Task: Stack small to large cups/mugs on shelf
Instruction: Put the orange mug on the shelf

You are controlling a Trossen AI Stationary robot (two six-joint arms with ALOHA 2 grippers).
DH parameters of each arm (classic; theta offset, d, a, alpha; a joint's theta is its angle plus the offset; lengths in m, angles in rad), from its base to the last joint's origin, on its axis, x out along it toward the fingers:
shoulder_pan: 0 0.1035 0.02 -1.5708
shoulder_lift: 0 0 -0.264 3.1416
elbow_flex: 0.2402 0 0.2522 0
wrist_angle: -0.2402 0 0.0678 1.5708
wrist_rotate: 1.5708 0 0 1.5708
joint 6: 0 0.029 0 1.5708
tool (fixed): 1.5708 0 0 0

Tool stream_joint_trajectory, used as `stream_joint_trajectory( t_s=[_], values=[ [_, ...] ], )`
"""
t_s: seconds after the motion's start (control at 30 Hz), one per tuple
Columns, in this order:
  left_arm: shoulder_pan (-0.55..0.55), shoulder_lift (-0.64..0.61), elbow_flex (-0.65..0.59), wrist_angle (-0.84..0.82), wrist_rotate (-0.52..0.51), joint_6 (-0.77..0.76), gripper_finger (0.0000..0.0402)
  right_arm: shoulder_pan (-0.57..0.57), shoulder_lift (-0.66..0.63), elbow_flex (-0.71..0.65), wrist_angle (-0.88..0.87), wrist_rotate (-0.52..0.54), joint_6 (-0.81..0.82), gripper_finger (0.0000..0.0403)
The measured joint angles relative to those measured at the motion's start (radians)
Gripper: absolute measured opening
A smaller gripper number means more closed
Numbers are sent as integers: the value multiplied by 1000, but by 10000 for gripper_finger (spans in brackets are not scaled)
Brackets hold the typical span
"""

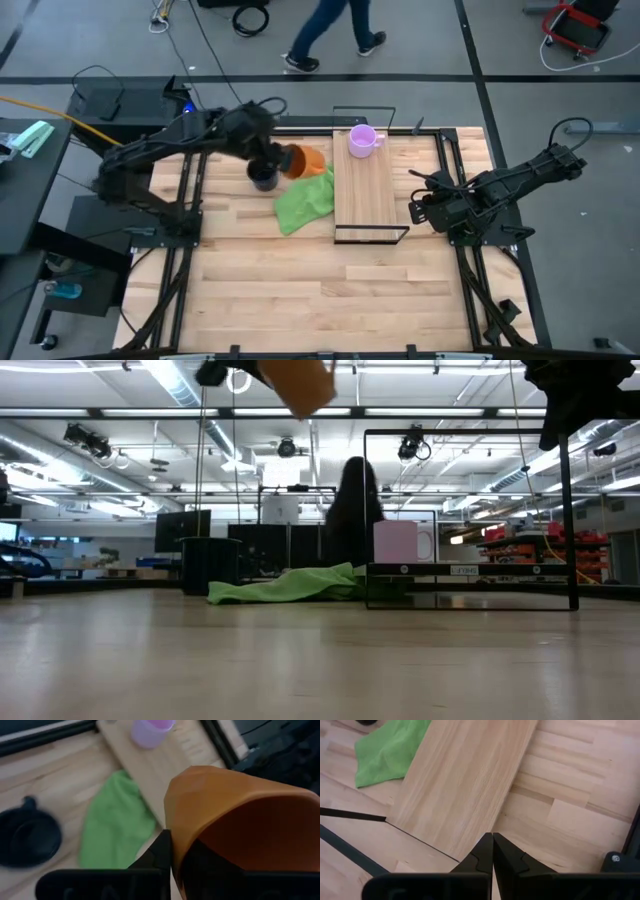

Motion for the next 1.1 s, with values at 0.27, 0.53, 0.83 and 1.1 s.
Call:
stream_joint_trajectory(
  t_s=[0.27,0.53,0.83,1.1],
  values=[
    [90,137,0,257,162,77,25,0,0,0,0,0,28,16],
    [129,295,43,324,224,87,25,0,0,0,0,0,77,16],
    [140,551,396,82,193,162,25,0,0,0,0,30,146,16],
    [137,742,632,-139,190,208,25,0,0,0,0,41,149,16]
  ],
)
